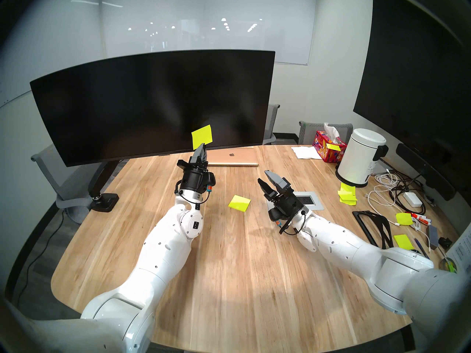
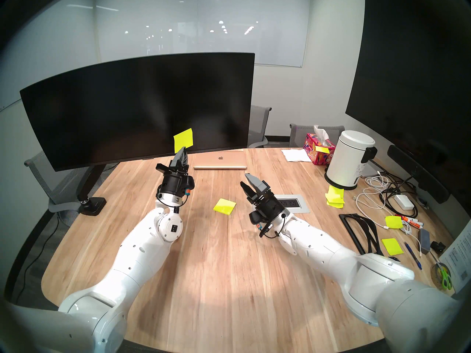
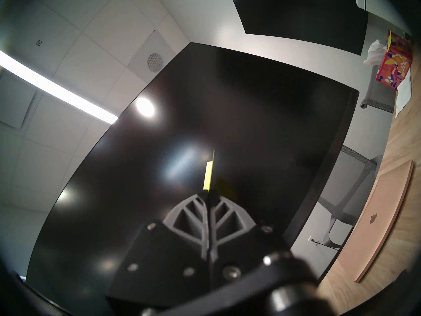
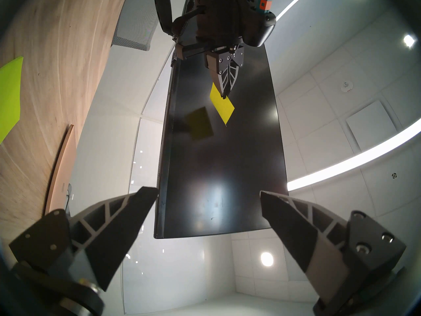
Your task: Peel one sticky note off the pad and stick it onto the monitor, then press it flat
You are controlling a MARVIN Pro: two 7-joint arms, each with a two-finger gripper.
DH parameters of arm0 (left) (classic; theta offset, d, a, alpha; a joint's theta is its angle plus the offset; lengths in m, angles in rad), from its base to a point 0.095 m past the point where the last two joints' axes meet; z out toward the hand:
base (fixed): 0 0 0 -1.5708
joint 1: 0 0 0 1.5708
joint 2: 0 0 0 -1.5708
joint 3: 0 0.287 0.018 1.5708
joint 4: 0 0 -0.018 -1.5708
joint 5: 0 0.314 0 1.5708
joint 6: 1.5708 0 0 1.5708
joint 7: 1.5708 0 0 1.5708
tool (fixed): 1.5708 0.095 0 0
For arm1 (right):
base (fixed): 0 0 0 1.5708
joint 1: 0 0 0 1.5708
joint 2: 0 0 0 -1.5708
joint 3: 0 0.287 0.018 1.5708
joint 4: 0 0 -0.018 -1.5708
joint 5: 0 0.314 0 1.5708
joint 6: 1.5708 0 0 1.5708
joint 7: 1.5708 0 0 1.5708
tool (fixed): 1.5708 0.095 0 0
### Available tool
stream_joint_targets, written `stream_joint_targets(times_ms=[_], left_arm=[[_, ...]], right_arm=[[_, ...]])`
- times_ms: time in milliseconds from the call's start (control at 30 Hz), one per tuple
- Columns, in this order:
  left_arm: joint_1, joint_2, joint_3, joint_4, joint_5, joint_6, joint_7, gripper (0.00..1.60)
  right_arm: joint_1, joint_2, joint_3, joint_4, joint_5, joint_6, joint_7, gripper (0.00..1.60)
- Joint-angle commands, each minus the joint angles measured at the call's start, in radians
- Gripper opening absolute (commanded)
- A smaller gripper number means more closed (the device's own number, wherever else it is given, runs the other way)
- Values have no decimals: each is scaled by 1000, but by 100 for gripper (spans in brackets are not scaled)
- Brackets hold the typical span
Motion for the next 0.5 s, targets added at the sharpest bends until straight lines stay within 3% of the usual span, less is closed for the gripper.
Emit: stream_joint_targets(times_ms=[0, 467], left_arm=[[-53, -7, 0, 26, 8, -6, 24, 0], [-156, -14, -19, 182, 10, -18, 20, 0]], right_arm=[[13, -1, 8, -11, 5, -3, -1, 160], [13, -1, 8, -10, 4, -3, -2, 160]])
